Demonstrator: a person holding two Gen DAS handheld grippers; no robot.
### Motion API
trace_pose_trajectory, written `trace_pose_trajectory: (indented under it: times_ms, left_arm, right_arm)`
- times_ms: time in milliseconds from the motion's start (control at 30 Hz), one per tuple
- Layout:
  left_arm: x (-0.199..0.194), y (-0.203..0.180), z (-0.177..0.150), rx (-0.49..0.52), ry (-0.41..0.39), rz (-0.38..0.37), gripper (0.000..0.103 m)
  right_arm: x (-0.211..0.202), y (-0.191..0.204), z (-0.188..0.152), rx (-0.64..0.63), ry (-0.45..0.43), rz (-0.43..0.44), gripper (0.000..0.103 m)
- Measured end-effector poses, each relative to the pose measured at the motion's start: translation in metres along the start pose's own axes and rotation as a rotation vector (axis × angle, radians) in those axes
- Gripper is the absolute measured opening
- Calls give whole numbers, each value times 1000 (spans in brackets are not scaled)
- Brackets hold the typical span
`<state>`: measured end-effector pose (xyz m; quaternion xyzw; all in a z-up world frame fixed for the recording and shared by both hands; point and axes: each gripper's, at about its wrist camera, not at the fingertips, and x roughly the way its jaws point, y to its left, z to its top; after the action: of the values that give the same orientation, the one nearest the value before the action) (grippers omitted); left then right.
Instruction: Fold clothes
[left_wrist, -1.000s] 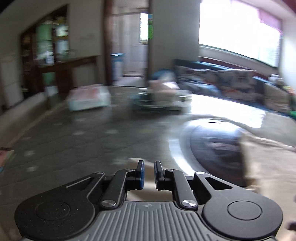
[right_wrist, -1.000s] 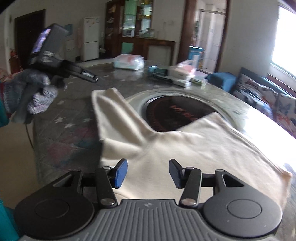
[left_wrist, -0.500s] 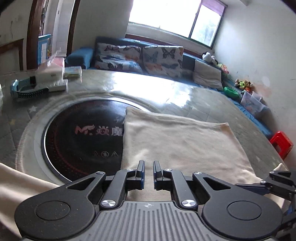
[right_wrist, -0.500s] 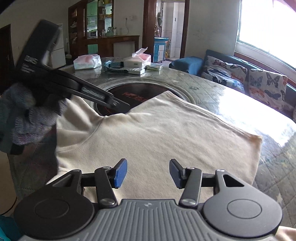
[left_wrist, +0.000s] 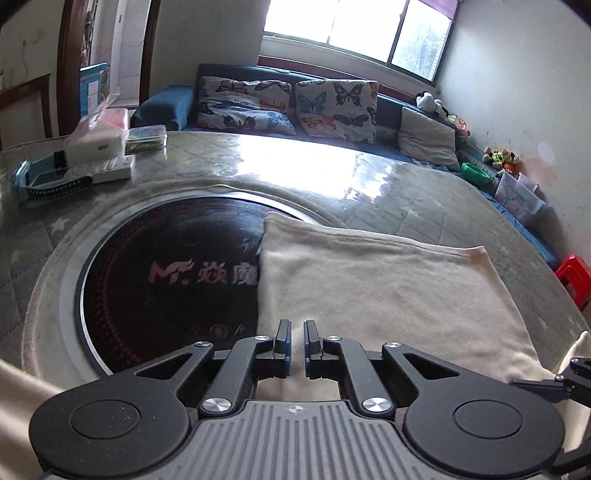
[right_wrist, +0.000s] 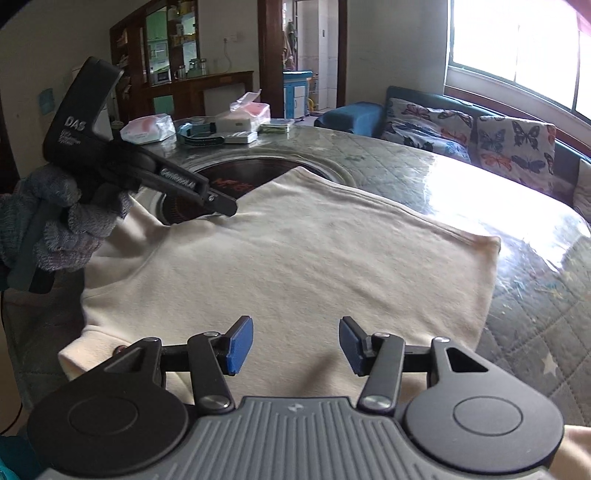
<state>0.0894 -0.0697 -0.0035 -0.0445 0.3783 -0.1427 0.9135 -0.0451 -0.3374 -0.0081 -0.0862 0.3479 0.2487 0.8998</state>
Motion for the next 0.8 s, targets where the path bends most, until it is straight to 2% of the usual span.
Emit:
trace_pose_trajectory:
  times_ms: [133, 200, 333, 500, 700, 800]
  left_arm:
    - [15, 2, 8, 12, 3, 60, 7]
    - [16, 5, 12, -4, 8, 60, 8]
    - [8, -1, 9, 36, -10, 72, 8]
    - [-24, -24, -10, 139, -44, 17, 8]
    - [-55, -59, -42, 215, -51, -91, 9]
    - [-65, -79, -57, 252, -60, -137, 9]
  right_arm:
    - [2, -7, -2, 14, 12, -11, 53]
    - [-1, -9, -3, 20, 10, -17, 53]
    - [-9, -19, -5, 58, -3, -35, 53]
    - [-30, -29, -11, 92, -29, -85, 53]
    - [-66, -49, -30, 194, -74, -195, 53]
    - [-85, -65, -51, 271, -91, -291, 53]
